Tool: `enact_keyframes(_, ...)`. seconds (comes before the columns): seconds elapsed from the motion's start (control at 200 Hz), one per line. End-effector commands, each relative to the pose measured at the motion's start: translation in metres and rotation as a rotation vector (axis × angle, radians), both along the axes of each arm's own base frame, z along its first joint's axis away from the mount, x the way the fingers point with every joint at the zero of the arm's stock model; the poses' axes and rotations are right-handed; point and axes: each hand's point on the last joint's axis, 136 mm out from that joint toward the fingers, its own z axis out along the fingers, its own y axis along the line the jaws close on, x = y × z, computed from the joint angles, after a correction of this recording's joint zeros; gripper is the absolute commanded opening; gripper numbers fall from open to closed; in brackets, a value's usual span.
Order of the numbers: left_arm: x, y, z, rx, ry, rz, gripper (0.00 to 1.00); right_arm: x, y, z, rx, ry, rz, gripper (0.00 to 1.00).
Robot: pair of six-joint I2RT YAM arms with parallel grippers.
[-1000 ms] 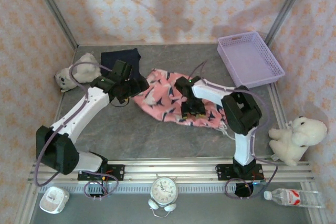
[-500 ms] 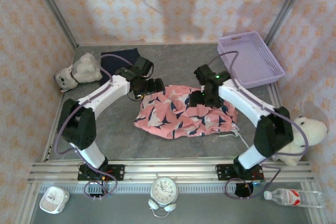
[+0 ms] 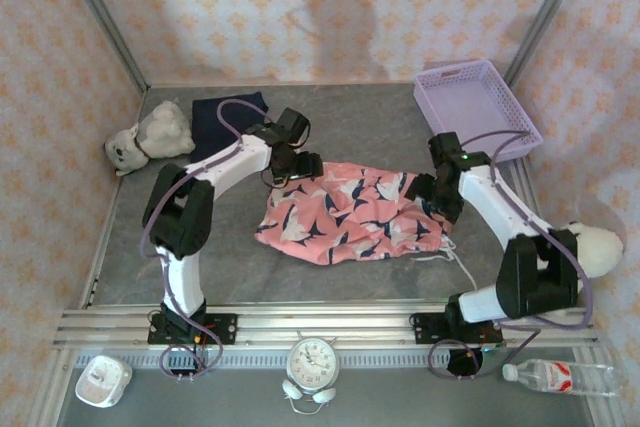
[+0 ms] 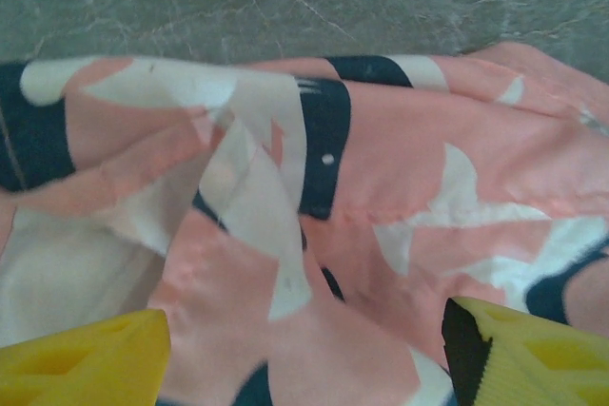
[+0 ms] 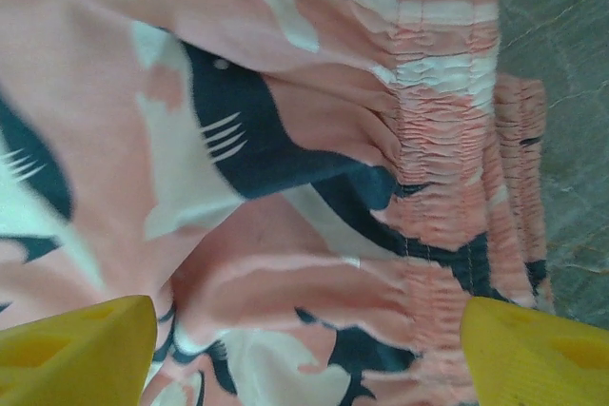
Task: Fold and stack the mixed laundry pile
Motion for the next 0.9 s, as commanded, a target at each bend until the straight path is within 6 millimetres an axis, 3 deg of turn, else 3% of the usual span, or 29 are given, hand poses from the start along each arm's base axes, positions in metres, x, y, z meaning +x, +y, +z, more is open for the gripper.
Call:
enact_keyframes(0.0, 0.018, 0.008, -0.011, 0.071, -0.014, -0.02, 0.66, 0.004, -0.012, -0.022, -0.039, 0.038, -0.103, 0.83)
enact_keyframes(0.1, 0.027, 0.01, -0.008, 0.075, -0.018, -0.006, 0.36, 0.001, -0.024, -0.035, -0.067, 0.077, -0.17, 0.83)
enact_keyframes(0.185, 0.029, 0.021, 0.008, 0.126, -0.047, -0.007, 0.0, -0.002, -0.031, -0.043, -0.075, 0.105, -0.21, 0.83)
enact_keyframes(0.28, 0.026, 0.049, 0.03, 0.196, -0.077, 0.015, 0.0, -0.003, -0.038, -0.046, -0.098, 0.128, -0.231, 0.83)
enact_keyframes(0.475, 0.009, 0.132, 0.072, 0.372, -0.14, 0.165, 0.0, -0.002, -0.041, -0.051, -0.116, 0.146, -0.253, 0.82)
enact_keyframes(0.55, 0.005, 0.146, 0.073, 0.431, -0.159, 0.178, 0.0, 0.0, -0.039, -0.053, -0.106, 0.152, -0.254, 0.82)
enact_keyframes(0.635, 0.002, 0.147, 0.058, 0.454, -0.103, 0.167, 0.0, 0.004, -0.037, -0.054, -0.096, 0.155, -0.246, 0.82)
enact_keyframes(0.65, 0.002, 0.146, 0.055, 0.455, -0.09, 0.16, 0.04, 0.006, -0.036, -0.053, -0.094, 0.153, -0.244, 0.82)
enact_keyframes(0.675, 0.002, 0.145, 0.049, 0.457, -0.065, 0.152, 0.18, 0.008, -0.035, -0.051, -0.087, 0.145, -0.24, 0.82)
enact_keyframes(0.715, 0.004, 0.142, 0.042, 0.461, -0.028, 0.141, 0.54, 0.012, -0.034, -0.047, -0.082, 0.132, -0.232, 0.83)
enact_keyframes(0.746, 0.006, 0.14, 0.039, 0.458, -0.005, 0.131, 0.65, 0.014, -0.034, -0.043, -0.079, 0.12, -0.228, 0.83)
enact_keyframes(0.821, 0.011, 0.131, 0.03, 0.433, 0.041, 0.108, 0.74, 0.021, -0.033, -0.031, -0.072, 0.086, -0.217, 0.84)
enact_keyframes(0.891, 0.016, 0.126, 0.036, 0.41, 0.032, 0.104, 0.76, 0.023, -0.033, -0.017, -0.071, 0.053, -0.207, 0.85)
